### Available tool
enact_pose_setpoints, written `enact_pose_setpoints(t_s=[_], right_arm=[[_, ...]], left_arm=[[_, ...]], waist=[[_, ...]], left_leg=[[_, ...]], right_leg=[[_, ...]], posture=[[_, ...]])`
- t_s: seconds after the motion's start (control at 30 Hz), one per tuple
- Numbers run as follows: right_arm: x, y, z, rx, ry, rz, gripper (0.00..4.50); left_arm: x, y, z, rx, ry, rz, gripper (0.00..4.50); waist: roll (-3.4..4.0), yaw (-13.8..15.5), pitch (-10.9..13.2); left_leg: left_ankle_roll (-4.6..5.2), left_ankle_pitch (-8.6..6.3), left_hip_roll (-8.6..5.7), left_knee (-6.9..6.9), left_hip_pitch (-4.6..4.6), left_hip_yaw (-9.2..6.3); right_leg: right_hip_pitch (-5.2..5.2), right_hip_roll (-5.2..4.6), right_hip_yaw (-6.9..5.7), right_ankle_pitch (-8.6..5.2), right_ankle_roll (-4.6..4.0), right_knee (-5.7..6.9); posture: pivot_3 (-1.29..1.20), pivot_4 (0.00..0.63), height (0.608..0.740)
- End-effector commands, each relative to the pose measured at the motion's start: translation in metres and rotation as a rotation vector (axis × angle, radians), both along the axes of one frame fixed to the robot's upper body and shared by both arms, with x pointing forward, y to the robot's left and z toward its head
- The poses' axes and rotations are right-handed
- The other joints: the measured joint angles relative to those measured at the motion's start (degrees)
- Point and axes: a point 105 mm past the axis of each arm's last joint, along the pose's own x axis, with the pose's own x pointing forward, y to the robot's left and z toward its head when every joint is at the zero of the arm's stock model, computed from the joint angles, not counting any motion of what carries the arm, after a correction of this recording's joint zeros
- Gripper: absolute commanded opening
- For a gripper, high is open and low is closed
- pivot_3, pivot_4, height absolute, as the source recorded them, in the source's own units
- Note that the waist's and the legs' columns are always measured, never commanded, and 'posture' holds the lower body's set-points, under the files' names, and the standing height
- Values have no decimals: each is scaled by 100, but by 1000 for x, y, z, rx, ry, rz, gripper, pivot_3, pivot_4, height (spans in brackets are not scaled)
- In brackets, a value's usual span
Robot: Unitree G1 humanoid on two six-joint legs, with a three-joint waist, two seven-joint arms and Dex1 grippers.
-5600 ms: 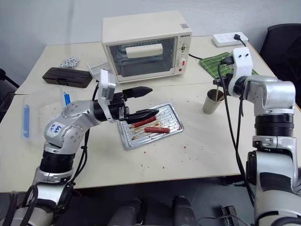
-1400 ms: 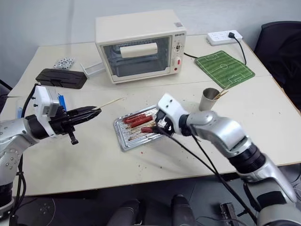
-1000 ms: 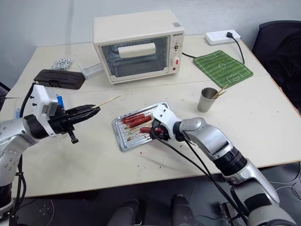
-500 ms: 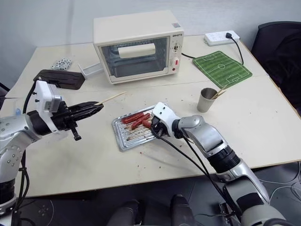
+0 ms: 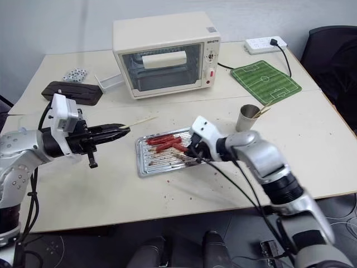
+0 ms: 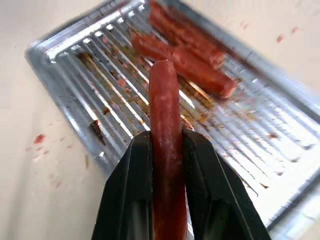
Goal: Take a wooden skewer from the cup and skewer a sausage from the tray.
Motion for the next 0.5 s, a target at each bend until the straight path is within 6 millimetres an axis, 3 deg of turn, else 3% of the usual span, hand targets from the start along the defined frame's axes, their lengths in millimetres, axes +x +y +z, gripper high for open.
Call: enact_pose_setpoints(t_s=[0.03,0.23,0.5], right_arm=[[-25,-15,36,-5,-45,141,816],[-53,-38,53,-62,-40,251,816],[-60,-36,62,-47,-52,263,816]], left_arm=[[-15,-9,5,43,48,-148,0],[-28,-22,3,115,85,-310,0],[-24,-32,6,131,70,-390,0]], waist=[[-3,2,2],[-5,-16,4],[-6,0,4]], left_leg=[[1,0,0,-1,0,0],[5,-3,2,1,2,5],[3,-3,5,11,3,6]], right_leg=[[-1,0,0,0,0,0],[2,-2,3,0,0,-6],[1,-3,5,0,0,-2]], posture=[[0,150,740],[0,150,740],[0,150,740]])
